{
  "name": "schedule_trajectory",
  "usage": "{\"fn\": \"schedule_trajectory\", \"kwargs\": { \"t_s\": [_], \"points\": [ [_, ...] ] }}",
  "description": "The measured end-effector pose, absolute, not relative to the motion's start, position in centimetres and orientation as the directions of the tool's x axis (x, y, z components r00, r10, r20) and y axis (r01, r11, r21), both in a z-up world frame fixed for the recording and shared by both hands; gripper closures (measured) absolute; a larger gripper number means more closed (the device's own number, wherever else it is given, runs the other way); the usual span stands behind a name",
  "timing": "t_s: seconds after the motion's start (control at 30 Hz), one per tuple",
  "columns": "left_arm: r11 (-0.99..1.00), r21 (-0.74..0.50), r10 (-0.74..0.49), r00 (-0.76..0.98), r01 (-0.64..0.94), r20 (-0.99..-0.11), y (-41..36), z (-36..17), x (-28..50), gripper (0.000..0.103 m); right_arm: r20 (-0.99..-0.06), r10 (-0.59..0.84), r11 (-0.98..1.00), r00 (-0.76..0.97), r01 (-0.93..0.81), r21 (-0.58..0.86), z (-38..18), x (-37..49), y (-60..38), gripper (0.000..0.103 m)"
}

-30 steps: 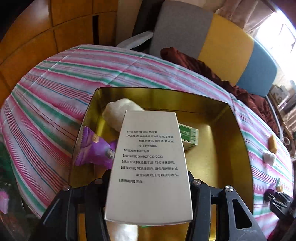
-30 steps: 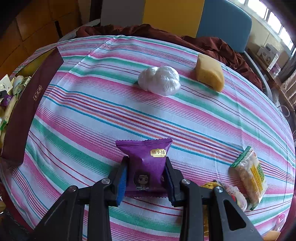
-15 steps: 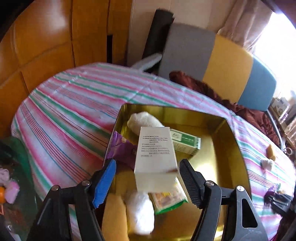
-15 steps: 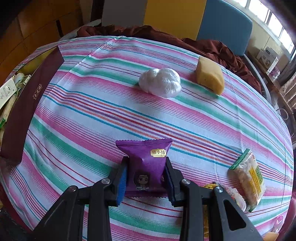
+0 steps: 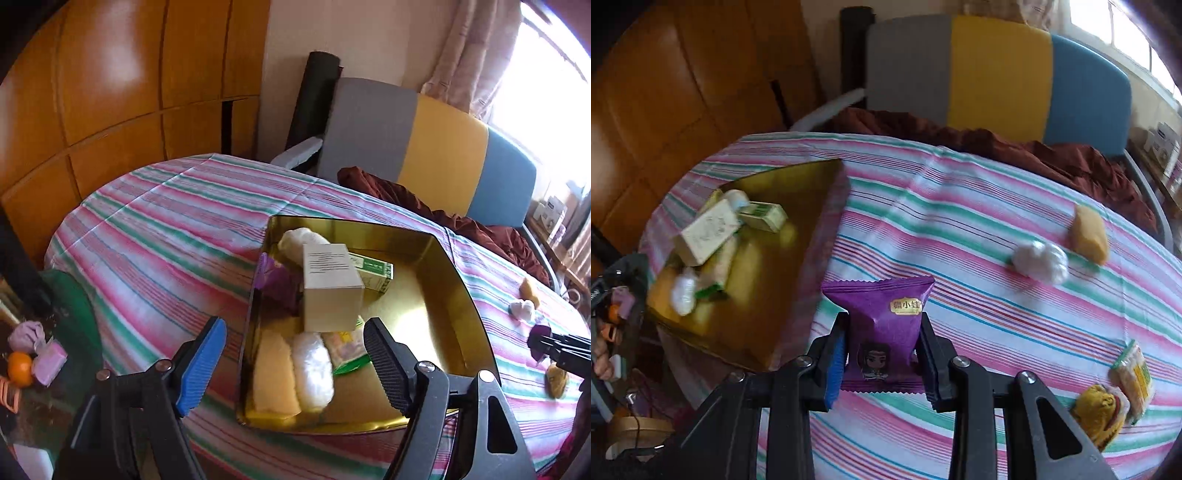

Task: Organize objects
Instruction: 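Carry the purple packet into the gold tray and open the right gripper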

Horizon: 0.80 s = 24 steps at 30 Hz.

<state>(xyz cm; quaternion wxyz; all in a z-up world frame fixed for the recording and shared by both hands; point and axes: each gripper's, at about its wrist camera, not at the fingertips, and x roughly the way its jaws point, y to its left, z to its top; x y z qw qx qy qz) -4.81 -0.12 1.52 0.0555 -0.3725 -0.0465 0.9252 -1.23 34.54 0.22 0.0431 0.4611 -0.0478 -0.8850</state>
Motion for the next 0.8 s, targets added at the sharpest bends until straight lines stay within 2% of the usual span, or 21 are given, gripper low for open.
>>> {"fn": "schedule_trajectory", "kwargs": {
  "t_s": [0.2, 0.37, 0.6, 0.63, 0.7, 0.8],
  "points": [
    [-0.991, -0.125, 0.120, -0.725, -0.048, -0.678, -1.6, 1.3, -3.9, 0.025, -0.803, -0.279, -0.958, -0.526, 0.209, 0.196, 0.0, -4.0, 24.4, 0.069],
    [-0.993, -0.116, 0.103, -0.728, -0.033, -0.678, -2.6, 0.9, -3.6, 0.024, -0.843, -0.322, -0.937, -0.432, 0.275, 0.216, -3.1, -5.8, 18.3, 0.069],
    [-0.992, -0.126, 0.107, -0.714, -0.026, -0.692, -3.3, 0.0, -3.8, 0.022, -0.867, -0.344, -0.923, -0.361, 0.298, 0.243, -5.7, -7.2, 15.2, 0.066],
    [-0.991, -0.127, 0.111, -0.712, -0.031, -0.693, -3.3, -0.1, -3.8, 0.019, -0.869, -0.355, -0.919, -0.346, 0.301, 0.255, -6.0, -7.2, 15.0, 0.065],
    [-0.992, -0.120, 0.111, -0.717, -0.039, -0.689, -3.1, -0.1, -3.7, 0.018, -0.867, -0.382, -0.907, -0.319, 0.311, 0.285, -6.3, -7.0, 14.8, 0.055],
    [-0.993, -0.105, 0.106, -0.729, -0.048, -0.677, -2.8, 0.2, -3.5, 0.013, -0.861, -0.393, -0.904, -0.323, 0.306, 0.298, -6.1, -6.4, 15.2, 0.054]
  ]
}}
